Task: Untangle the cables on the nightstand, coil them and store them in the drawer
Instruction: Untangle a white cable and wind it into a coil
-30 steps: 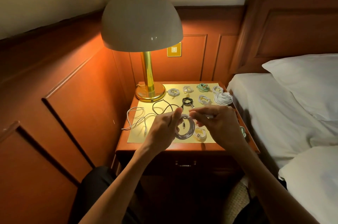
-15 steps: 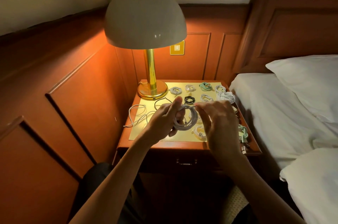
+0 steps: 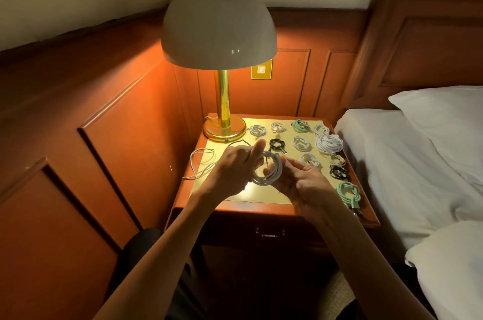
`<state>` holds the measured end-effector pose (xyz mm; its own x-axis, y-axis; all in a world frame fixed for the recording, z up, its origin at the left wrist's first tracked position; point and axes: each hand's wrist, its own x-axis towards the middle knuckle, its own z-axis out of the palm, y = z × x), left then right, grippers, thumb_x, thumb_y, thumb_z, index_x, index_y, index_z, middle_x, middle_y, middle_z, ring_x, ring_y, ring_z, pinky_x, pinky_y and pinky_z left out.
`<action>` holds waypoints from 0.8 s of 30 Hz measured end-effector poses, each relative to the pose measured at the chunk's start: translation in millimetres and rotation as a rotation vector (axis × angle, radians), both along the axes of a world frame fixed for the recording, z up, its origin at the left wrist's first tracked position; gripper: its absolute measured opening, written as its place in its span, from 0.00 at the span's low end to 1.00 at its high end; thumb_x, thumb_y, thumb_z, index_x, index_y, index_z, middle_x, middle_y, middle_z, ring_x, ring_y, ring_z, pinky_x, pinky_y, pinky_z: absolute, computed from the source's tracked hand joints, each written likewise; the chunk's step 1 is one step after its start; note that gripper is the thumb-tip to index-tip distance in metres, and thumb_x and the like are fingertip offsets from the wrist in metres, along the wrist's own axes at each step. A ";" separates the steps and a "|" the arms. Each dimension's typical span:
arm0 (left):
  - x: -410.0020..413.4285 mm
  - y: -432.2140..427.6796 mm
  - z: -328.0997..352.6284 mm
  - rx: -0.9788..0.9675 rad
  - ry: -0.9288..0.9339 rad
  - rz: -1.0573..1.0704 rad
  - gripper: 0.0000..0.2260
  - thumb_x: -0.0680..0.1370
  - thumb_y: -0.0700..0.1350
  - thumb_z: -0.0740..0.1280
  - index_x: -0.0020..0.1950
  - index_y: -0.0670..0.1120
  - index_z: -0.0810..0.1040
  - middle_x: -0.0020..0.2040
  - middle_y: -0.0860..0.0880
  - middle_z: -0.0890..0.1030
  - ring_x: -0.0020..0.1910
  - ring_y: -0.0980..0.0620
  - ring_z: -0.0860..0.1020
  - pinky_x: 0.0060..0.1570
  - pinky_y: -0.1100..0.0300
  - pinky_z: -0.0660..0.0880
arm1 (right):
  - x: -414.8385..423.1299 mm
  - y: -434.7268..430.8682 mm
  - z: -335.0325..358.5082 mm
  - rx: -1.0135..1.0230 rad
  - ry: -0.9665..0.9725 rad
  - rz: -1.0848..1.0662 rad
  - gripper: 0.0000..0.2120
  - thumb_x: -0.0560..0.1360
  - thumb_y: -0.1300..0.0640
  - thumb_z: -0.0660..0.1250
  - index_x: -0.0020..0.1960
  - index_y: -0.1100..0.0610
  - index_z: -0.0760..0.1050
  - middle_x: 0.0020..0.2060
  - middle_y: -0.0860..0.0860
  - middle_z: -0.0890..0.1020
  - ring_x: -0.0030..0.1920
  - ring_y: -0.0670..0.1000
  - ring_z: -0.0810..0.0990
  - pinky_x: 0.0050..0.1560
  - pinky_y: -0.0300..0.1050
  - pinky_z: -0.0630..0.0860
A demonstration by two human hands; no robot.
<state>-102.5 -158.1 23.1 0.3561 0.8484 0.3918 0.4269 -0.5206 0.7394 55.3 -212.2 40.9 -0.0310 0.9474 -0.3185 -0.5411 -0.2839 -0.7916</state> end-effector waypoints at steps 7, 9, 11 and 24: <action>1.6 -0.6 -16.1 0.305 0.111 0.195 0.24 0.86 0.52 0.54 0.32 0.45 0.74 0.27 0.55 0.73 0.24 0.59 0.74 0.28 0.69 0.71 | 1.7 1.6 -6.4 -0.070 -0.006 0.099 0.11 0.83 0.59 0.60 0.58 0.62 0.79 0.46 0.58 0.86 0.43 0.54 0.86 0.46 0.50 0.83; 2.8 0.7 -18.5 0.384 0.171 0.260 0.26 0.86 0.53 0.51 0.35 0.43 0.76 0.29 0.51 0.75 0.25 0.58 0.75 0.27 0.63 0.74 | -0.5 1.8 -7.1 -0.039 -0.074 0.083 0.11 0.81 0.56 0.64 0.58 0.61 0.79 0.49 0.59 0.86 0.47 0.56 0.86 0.51 0.53 0.82; 3.7 1.4 -18.7 0.428 0.189 0.291 0.26 0.86 0.53 0.50 0.38 0.42 0.78 0.30 0.51 0.74 0.26 0.57 0.75 0.27 0.63 0.75 | -2.9 0.6 -7.2 0.028 -0.172 0.081 0.16 0.74 0.56 0.73 0.60 0.60 0.79 0.51 0.58 0.86 0.51 0.56 0.86 0.54 0.53 0.82; 1.6 4.6 -13.8 0.489 0.234 0.278 0.27 0.85 0.55 0.50 0.47 0.41 0.83 0.35 0.48 0.80 0.32 0.56 0.79 0.31 0.65 0.78 | -8.0 3.0 -6.8 0.170 -0.509 0.059 0.10 0.72 0.63 0.74 0.51 0.52 0.82 0.50 0.56 0.86 0.51 0.54 0.85 0.55 0.50 0.81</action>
<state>-100.9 -153.5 9.2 0.2706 0.6634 0.6976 0.7177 -0.6220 0.3131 47.3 -209.2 34.1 0.0325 0.9882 -0.1495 -0.0643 -0.1472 -0.9870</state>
